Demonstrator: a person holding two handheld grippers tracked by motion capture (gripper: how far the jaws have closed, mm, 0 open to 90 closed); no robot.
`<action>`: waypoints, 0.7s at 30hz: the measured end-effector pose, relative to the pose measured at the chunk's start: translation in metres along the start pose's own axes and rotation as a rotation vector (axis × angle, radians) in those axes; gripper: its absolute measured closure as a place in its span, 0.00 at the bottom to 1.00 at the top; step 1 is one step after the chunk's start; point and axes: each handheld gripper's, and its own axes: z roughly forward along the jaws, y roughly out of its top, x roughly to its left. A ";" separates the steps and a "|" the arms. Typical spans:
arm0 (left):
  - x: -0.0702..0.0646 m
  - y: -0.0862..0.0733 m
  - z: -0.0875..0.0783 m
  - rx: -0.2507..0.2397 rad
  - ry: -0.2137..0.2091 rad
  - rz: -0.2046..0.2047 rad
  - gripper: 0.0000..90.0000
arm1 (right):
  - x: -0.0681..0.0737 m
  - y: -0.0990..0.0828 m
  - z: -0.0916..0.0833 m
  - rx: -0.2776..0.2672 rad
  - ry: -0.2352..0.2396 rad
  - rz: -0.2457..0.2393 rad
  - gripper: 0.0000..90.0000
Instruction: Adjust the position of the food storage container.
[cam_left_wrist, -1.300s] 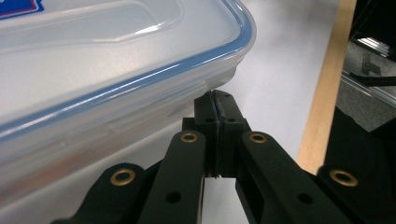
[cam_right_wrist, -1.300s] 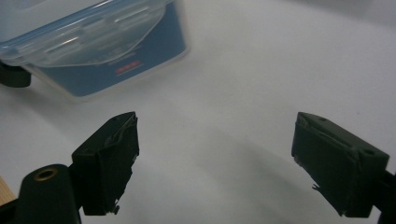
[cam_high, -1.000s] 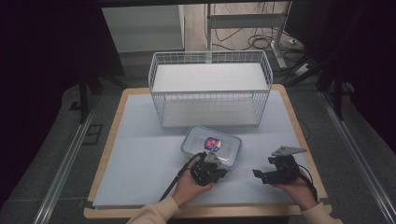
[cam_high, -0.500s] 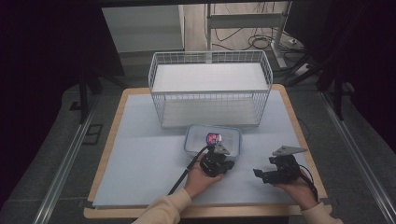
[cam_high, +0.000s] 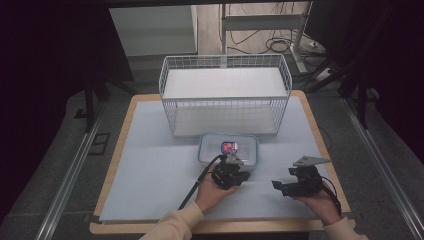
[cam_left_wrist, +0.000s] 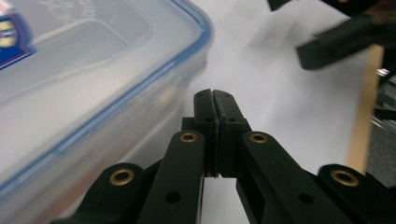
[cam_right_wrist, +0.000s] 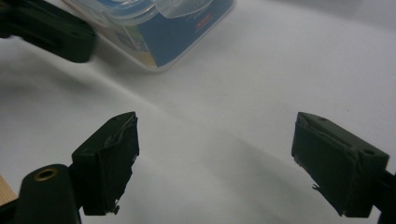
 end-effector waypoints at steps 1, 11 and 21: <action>0.000 -0.003 -0.008 -0.010 -0.007 0.002 0.99 | 0.000 0.000 -0.001 -0.002 0.001 0.003 0.17; 0.017 -0.038 -0.079 -0.091 0.002 -0.071 0.98 | -0.002 0.000 -0.003 -0.024 -0.006 0.015 0.17; 0.053 -0.057 -0.122 -0.174 0.127 -0.189 0.73 | 0.003 0.000 -0.001 -0.026 -0.004 -0.006 0.17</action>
